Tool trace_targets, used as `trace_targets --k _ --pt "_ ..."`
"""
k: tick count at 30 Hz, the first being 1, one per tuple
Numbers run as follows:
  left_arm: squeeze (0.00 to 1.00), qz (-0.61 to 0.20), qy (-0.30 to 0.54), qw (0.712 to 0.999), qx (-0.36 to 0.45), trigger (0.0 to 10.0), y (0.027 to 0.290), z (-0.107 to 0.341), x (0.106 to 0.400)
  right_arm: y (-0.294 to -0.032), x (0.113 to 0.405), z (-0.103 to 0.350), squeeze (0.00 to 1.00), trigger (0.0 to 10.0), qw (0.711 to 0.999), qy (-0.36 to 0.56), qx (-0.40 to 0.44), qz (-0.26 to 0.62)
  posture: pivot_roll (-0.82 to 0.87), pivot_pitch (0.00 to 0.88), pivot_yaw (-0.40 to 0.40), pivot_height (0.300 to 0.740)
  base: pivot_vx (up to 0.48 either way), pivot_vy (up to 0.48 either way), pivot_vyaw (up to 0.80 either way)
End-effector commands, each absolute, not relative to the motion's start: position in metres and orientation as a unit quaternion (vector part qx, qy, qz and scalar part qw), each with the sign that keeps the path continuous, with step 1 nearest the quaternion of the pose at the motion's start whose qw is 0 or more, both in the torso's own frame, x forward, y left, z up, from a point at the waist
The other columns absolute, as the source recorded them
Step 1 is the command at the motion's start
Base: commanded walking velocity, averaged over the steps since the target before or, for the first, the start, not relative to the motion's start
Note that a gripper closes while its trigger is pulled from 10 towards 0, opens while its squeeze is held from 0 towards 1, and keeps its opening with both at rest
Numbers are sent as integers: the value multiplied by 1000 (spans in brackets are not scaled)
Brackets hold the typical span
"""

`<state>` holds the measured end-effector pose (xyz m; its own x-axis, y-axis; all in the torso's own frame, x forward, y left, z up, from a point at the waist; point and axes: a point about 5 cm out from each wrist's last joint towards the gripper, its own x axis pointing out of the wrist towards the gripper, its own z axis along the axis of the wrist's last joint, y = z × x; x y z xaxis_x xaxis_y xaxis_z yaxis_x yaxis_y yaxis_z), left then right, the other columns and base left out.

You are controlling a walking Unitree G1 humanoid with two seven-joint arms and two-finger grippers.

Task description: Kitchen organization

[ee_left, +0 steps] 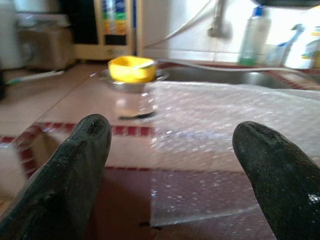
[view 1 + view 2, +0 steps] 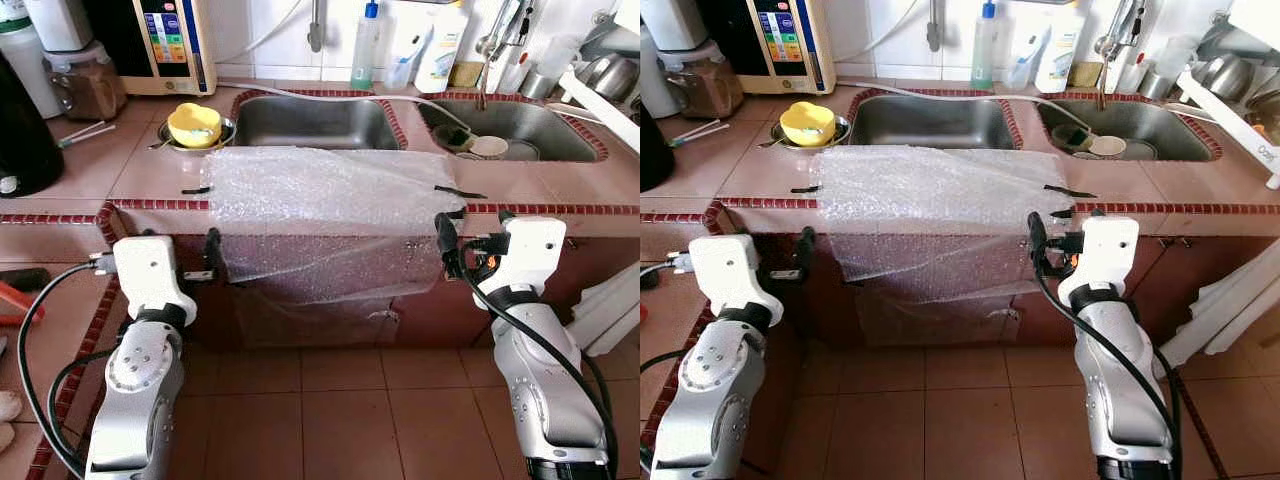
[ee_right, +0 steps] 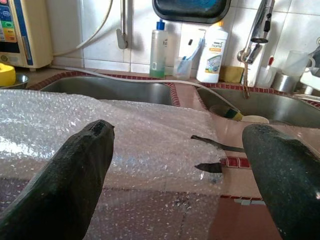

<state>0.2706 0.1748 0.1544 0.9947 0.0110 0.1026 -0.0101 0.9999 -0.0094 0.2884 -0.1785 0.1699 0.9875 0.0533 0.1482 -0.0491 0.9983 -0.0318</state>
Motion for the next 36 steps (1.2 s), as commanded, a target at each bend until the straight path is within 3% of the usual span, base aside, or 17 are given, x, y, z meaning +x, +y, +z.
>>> trace_targets --k 1,12,16,21,29,36 --pt "0 -7 -50 999 -4 10000 173 155 269 -181 288 171 0 10000 997 -77 -15 27 -21 31 -23 740 0 0 0" --pt "0 -23 -38 999 7 10000 174 149 267 -181 284 165 0 10000 996 -68 -28 42 -16 21 -15 740 0 0 0" --pt "0 -23 -24 999 28 10000 185 143 257 -200 277 168 0 10000 993 -72 -85 45 -14 25 -15 740 0 0 0" --pt "0 6 -22 999 32 10000 199 142 256 -223 276 169 0 10000 994 -63 -89 16 -17 31 -15 740 0 0 0" --pt "0 -6 -4 1000 20 10000 184 132 255 -197 261 155 0 10000 997 -46 -50 33 -27 39 -5 740 0 0 0" --pt "0 -4 -28 999 17 10000 188 143 262 -189 273 165 0 10000 997 -72 -34 20 -26 36 -3 740 0 0 0"
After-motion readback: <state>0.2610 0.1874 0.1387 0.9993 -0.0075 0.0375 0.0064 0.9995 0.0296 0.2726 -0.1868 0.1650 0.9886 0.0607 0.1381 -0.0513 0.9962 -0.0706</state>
